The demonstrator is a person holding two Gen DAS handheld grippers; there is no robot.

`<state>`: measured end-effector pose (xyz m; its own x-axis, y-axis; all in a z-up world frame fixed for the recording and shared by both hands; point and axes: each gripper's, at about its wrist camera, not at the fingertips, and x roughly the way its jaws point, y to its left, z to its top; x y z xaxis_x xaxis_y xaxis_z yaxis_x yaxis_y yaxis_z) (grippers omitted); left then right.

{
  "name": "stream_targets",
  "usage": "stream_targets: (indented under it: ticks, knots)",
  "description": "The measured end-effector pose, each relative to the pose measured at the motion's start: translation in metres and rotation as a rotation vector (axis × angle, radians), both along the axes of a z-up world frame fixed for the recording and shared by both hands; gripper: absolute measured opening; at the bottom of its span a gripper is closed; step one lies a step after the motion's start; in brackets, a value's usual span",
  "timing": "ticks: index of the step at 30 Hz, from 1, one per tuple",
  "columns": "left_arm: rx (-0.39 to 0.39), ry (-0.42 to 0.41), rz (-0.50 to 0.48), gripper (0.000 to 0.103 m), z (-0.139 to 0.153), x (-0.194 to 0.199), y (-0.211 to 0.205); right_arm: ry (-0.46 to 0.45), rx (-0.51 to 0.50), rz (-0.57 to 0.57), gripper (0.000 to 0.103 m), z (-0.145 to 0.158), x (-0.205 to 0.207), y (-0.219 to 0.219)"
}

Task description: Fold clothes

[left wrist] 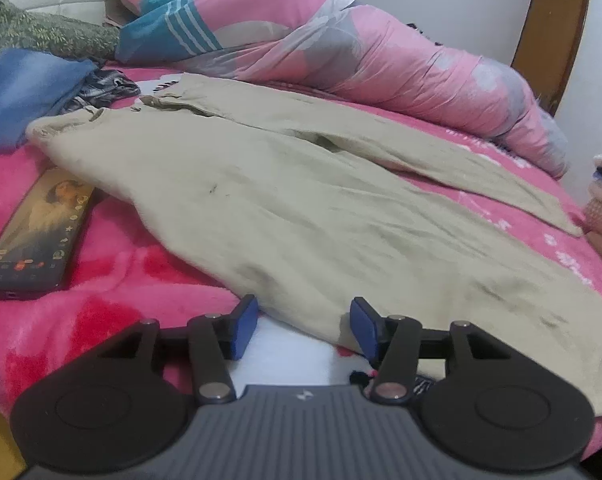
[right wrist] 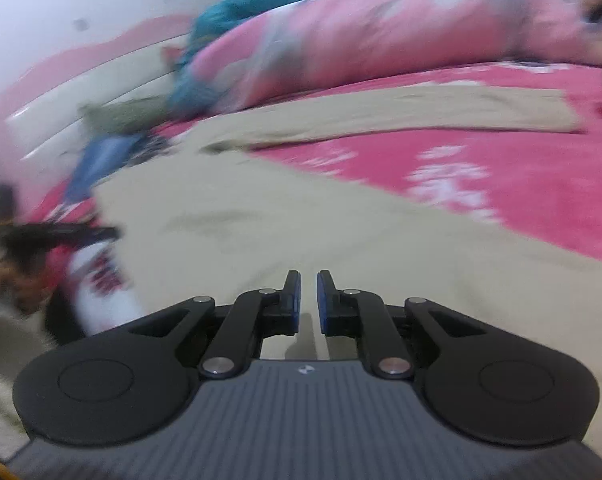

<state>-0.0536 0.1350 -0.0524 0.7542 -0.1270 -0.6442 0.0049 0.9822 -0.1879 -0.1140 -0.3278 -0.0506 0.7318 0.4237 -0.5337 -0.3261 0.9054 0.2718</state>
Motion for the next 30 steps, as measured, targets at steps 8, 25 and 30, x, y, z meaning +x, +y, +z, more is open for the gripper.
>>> stream_targets:
  ticks: [8,25,30]
  knots:
    - [-0.003,0.015,0.007,0.053,0.000,-0.001,0.002,0.014,-0.076,-0.424,0.007,-0.020,-0.079,-0.120]
    - [0.044,0.042,0.023,0.059,0.002,0.003,-0.010,-0.037,-0.081,-0.417,0.000,-0.026,-0.027,-0.120]
    - [0.046,0.038,0.023,0.066,0.000,0.005,-0.013,-0.024,-0.090,-0.621,0.006,-0.009,-0.054,-0.143]
